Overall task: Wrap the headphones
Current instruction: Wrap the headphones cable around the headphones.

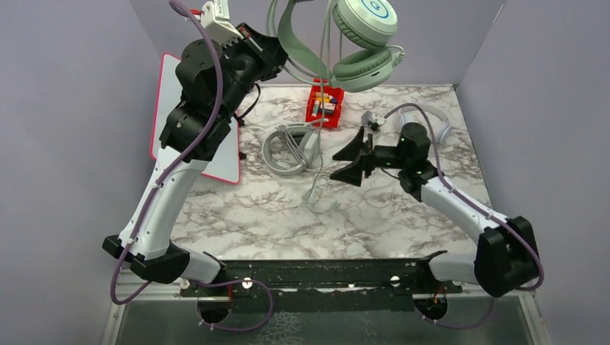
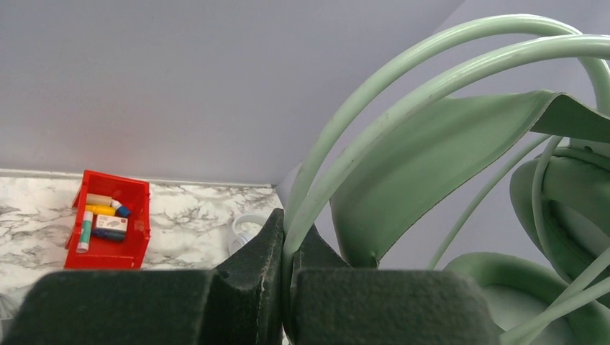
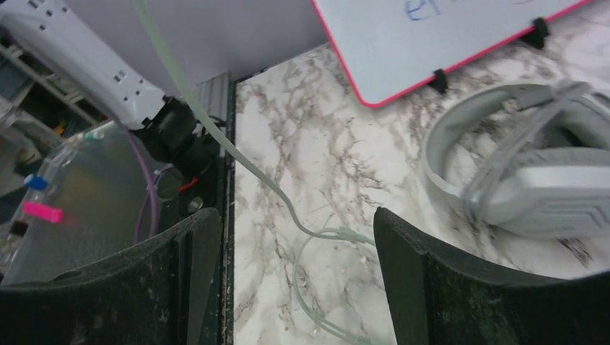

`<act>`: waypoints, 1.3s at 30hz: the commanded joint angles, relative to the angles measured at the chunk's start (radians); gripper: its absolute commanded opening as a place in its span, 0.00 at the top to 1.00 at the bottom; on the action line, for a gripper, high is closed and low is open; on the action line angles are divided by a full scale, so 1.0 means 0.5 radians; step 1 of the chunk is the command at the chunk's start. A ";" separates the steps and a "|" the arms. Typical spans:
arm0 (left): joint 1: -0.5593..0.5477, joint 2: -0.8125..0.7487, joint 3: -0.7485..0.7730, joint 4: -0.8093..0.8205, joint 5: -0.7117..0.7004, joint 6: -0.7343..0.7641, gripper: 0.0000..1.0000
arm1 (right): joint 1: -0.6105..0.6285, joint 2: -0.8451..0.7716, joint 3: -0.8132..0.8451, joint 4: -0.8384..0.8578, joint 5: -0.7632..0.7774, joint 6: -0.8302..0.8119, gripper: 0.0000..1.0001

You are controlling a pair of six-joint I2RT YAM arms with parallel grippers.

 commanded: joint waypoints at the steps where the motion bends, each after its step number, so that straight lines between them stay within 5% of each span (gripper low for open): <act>1: -0.003 -0.055 0.133 0.139 0.069 -0.128 1.00 | 0.254 0.183 -0.089 0.698 0.009 0.109 0.18; 11: -0.003 -0.065 0.220 0.086 0.081 -0.148 1.00 | 0.397 0.626 -0.298 1.769 0.238 0.378 0.23; 16: -0.004 -0.063 0.250 0.077 0.094 -0.147 1.00 | 0.464 0.803 -0.300 1.992 0.321 0.421 0.29; 20: -0.004 -0.066 0.271 0.064 0.092 -0.148 1.00 | 0.466 0.897 -0.363 2.223 0.453 0.572 0.57; 25: -0.004 -0.093 0.269 0.043 0.060 -0.114 1.00 | 0.446 0.767 -0.686 2.169 0.725 0.518 0.98; 30: -0.004 -0.092 0.264 0.016 -0.068 -0.022 1.00 | 0.440 0.505 -0.930 2.059 0.573 0.491 1.00; 39: -0.004 -0.044 0.355 -0.069 -0.026 0.005 1.00 | 0.394 -0.108 -0.994 1.066 0.741 0.086 1.00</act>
